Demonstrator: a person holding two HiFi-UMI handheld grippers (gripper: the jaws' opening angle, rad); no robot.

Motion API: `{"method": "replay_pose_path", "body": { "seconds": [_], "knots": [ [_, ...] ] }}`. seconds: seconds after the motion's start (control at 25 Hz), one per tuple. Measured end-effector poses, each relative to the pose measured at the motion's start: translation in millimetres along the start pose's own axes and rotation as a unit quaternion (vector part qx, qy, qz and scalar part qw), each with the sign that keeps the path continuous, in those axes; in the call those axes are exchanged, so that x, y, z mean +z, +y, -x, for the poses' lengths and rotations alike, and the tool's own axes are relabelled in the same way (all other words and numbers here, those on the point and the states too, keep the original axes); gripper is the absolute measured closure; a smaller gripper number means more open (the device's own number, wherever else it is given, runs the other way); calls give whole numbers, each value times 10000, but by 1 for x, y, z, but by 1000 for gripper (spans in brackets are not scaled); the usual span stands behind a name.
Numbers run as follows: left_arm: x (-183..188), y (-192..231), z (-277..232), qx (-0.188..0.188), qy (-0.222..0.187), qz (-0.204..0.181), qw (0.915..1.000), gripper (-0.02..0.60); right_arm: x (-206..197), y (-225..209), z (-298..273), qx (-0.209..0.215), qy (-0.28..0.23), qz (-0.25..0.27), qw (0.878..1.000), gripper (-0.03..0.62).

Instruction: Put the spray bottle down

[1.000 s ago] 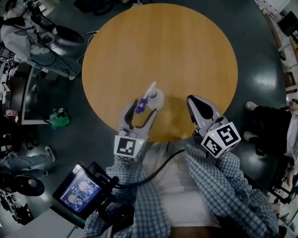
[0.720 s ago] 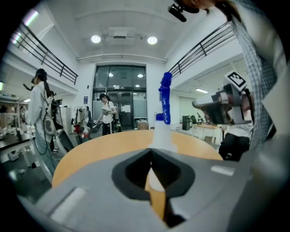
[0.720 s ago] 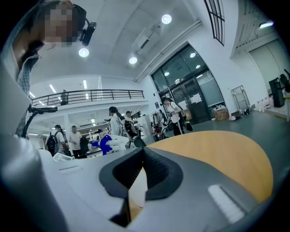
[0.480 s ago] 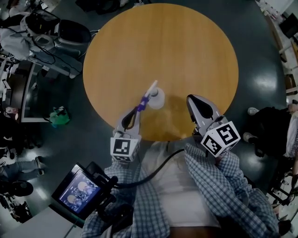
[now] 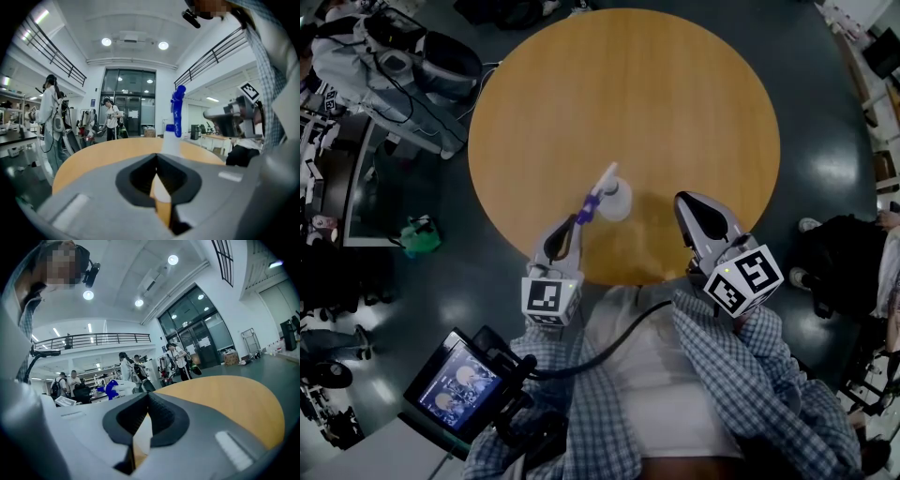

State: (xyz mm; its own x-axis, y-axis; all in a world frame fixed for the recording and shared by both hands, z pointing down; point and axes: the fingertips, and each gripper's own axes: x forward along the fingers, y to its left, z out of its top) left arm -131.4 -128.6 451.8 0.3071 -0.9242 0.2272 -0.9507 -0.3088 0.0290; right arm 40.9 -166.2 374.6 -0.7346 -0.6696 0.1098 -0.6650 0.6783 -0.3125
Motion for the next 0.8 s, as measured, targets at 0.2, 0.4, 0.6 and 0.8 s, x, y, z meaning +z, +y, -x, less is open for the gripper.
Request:
{"method": "replay_pose_path", "body": {
  "seconds": [0.2,0.4,0.6,0.8],
  "knots": [
    [4,3,-1,19,-40,-50,10000,577,1,3,-4,46,48,137,9999,588],
    [7,6,-2,79,-62,-35,9999,578,2,5,-5,99,74,163,9998,588],
    [5,5,-2,45,-57,1,10000,578,2,6,-5,117,78,173,9998,588],
    [-5,4,-1,56,-99,-152,9998,577,0,3,-3,132,85,189,9997,588]
  ]
}}
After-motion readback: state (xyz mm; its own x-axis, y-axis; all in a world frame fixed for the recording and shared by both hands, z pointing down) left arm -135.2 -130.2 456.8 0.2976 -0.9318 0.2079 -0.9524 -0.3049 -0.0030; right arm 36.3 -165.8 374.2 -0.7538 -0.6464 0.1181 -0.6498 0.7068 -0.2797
